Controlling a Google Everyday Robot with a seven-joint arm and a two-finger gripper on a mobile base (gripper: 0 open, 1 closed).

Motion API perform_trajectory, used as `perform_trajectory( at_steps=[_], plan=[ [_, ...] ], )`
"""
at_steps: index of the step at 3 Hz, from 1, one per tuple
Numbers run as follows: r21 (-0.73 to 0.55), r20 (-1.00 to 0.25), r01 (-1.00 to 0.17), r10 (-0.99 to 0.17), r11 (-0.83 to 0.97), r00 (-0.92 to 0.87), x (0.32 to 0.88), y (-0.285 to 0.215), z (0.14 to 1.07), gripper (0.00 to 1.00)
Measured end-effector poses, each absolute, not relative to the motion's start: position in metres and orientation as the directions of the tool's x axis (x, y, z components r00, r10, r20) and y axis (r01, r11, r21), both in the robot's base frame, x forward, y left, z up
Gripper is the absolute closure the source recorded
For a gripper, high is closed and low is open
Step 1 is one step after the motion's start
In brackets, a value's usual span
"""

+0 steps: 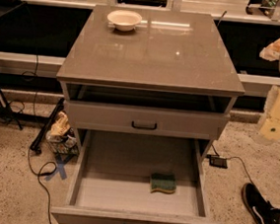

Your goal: Pick sponge from middle drawer and place on counter

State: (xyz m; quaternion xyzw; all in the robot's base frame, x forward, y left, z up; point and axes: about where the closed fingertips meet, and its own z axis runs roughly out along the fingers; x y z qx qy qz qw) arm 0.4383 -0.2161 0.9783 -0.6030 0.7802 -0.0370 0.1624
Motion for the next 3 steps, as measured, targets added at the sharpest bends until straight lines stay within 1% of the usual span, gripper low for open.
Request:
perform_trajectory(
  at_steps=[1, 2, 3],
  plan=[
    [-0.253, -0.209, -0.929, -0.953, 0.27, -0.22, 0.438, -0.216, 0.978, 0.0],
    [-0.199, -0.294, -0.938, -0.93, 0.285, -0.22, 0.439, -0.223, 0.951, 0.0],
    [-0.089, -0.465, -0.953, -0.858, 0.291, -0.218, 0.447, -0.241, 0.882, 0.0]
  ],
)
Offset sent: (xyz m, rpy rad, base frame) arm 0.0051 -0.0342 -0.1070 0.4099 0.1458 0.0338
